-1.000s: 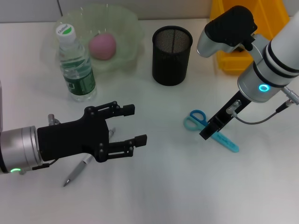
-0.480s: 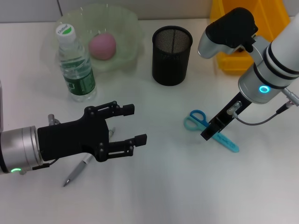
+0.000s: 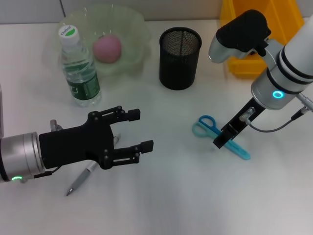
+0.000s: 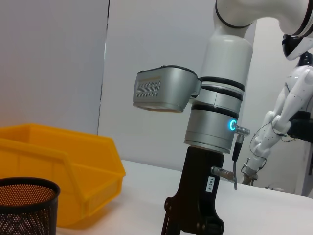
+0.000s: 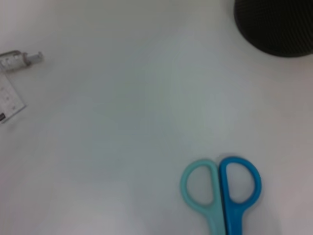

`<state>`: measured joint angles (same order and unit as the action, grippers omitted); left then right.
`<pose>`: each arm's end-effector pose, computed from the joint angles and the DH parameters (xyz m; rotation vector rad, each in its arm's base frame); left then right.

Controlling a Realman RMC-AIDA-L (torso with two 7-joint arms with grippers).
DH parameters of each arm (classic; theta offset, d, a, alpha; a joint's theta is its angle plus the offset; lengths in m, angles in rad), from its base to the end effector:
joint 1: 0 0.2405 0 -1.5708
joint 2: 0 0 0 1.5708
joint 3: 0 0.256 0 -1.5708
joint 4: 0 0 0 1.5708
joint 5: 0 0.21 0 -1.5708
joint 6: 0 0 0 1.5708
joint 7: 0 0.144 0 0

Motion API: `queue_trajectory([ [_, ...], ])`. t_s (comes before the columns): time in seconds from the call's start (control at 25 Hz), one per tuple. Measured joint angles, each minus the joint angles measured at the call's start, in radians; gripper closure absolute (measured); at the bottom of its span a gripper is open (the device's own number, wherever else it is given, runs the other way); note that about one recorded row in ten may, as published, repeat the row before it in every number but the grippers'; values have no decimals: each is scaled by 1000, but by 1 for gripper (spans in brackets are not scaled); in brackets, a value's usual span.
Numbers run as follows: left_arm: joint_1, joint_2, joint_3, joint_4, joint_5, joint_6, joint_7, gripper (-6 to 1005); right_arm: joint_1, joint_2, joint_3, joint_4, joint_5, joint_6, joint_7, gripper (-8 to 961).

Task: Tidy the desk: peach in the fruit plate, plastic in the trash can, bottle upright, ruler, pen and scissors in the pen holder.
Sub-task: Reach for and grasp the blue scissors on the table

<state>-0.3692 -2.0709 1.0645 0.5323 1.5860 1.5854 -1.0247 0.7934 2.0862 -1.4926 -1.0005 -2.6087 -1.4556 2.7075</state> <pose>-0.2653 0.2747 -0.0351 -2.7454 -0.3429 -0.9334 0.1802 0.3677 -0.0517 -2.5651 1.0689 -0.6878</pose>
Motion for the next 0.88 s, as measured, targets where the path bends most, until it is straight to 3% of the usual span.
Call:
queue_trajectory([
  [0.88, -8, 0, 0, 0, 0, -12, 13, 210, 10, -2, 0, 14, -4, 6, -2, 345],
])
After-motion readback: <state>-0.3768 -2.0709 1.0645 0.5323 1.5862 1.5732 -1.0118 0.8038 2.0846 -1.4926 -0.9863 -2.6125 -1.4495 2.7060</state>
